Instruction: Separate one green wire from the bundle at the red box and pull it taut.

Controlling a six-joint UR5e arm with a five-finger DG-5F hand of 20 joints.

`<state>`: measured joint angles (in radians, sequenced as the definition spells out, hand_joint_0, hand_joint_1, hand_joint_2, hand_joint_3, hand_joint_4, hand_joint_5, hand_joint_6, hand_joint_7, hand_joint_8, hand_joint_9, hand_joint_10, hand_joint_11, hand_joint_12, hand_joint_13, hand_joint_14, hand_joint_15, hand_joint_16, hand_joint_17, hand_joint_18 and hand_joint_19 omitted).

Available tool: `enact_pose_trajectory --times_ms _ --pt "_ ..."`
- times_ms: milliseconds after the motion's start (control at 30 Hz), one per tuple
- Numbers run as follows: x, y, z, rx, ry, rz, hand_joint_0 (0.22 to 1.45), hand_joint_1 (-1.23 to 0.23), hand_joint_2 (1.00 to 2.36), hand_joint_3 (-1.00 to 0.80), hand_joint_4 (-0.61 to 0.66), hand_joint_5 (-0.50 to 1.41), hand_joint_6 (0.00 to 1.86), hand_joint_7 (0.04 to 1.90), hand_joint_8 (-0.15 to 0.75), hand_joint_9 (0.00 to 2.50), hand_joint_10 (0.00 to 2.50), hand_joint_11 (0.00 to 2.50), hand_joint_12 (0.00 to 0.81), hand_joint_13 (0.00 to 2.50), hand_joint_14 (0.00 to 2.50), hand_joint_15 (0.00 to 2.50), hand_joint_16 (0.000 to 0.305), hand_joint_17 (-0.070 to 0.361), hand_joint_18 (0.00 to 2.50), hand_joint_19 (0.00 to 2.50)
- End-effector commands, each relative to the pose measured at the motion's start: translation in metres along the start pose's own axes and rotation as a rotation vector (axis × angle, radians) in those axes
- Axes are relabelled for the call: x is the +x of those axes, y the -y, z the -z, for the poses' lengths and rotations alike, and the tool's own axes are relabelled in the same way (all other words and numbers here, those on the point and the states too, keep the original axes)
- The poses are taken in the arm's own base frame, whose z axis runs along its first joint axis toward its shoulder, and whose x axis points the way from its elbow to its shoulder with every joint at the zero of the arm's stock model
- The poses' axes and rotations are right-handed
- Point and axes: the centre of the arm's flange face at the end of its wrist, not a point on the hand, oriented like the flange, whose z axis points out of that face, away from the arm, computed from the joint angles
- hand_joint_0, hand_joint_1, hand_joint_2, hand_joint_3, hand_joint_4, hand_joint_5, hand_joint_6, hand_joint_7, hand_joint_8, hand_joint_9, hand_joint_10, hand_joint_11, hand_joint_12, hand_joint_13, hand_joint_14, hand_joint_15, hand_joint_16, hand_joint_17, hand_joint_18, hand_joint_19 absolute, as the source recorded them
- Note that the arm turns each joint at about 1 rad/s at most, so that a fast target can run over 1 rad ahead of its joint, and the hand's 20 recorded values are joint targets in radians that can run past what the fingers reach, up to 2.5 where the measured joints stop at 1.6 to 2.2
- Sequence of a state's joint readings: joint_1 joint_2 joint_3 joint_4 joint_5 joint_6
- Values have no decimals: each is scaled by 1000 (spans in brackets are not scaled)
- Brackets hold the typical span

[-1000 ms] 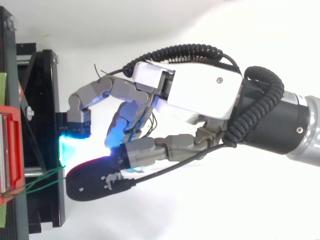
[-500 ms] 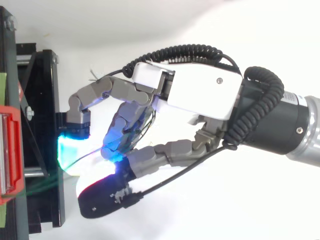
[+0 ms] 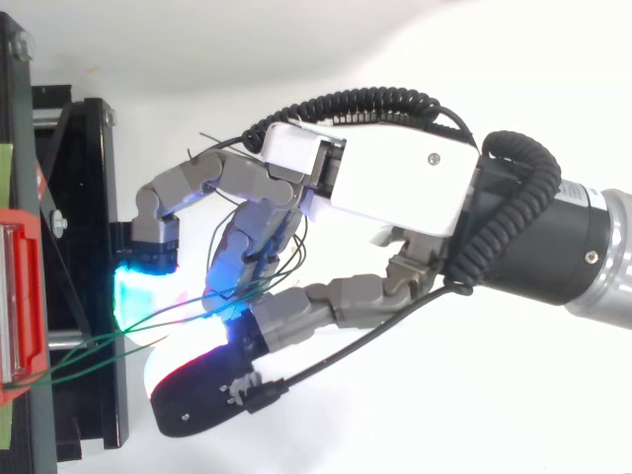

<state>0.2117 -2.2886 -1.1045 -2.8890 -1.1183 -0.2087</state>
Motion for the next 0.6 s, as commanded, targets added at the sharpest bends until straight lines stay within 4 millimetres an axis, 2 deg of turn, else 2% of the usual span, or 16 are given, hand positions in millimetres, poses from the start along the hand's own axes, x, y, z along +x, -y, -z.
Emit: enact_pose_trajectory --times_ms 0,133,200,367,567 --pt "0 0 0 1 0 0 523 -633 1000 -500 180 -199 859 979 312 1229 237 1692 363 1397 18 1407 56 127 915 538" --pt "0 0 0 0 0 0 592 -512 1000 -500 160 -198 851 1006 290 1249 153 1752 335 1393 20 1429 54 121 890 555" --pt "0 0 0 0 0 0 608 -504 1003 -462 153 -198 850 1014 288 1254 154 1749 332 1393 20 1429 54 121 890 567" --pt "0 0 0 1 0 0 613 -609 1015 -313 145 -200 852 1024 290 1235 153 1760 337 1390 19 1421 54 122 890 566" --pt "0 0 0 -1 -1 0 635 -727 1017 -276 134 -205 858 1014 284 1198 171 1756 337 1367 20 1418 54 122 887 550"
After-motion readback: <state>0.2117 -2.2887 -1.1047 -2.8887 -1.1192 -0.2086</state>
